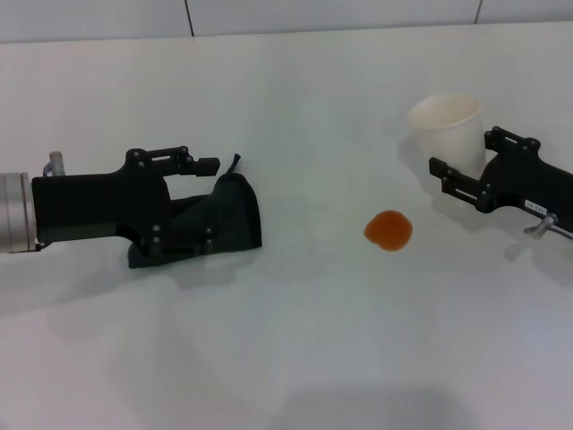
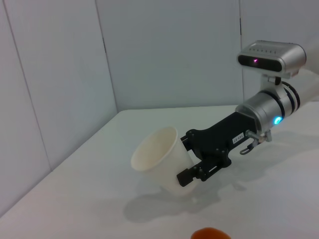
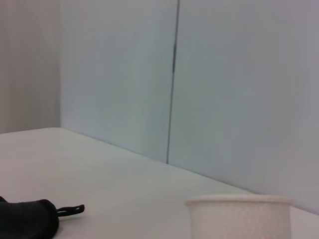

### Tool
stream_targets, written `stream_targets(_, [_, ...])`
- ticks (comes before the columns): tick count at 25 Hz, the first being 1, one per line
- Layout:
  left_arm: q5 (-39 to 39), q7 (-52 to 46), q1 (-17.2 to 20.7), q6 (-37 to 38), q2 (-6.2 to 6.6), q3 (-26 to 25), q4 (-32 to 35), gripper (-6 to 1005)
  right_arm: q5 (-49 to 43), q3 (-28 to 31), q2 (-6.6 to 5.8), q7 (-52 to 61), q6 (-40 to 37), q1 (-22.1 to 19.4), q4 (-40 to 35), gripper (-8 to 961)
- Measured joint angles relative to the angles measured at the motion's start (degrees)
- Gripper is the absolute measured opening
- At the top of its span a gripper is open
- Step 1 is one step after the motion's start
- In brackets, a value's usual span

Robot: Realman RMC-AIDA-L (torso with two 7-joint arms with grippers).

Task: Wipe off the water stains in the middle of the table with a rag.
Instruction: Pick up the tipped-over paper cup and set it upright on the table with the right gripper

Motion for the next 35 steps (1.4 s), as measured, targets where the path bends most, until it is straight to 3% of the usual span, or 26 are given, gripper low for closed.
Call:
stream_targets(9, [0.0,0.0,0.0,0.0,0.0,0.0,0.0,703,2.3,0.0,0.09,-2.8,-0.3,0.1,3.8,659])
stream_targets(35, [0.0,-0.6,0.0,0.5,0.28,0.0,0.0,694,3.8,0.0,0.28,-3.9,-1.8,-0.8,5.2,669])
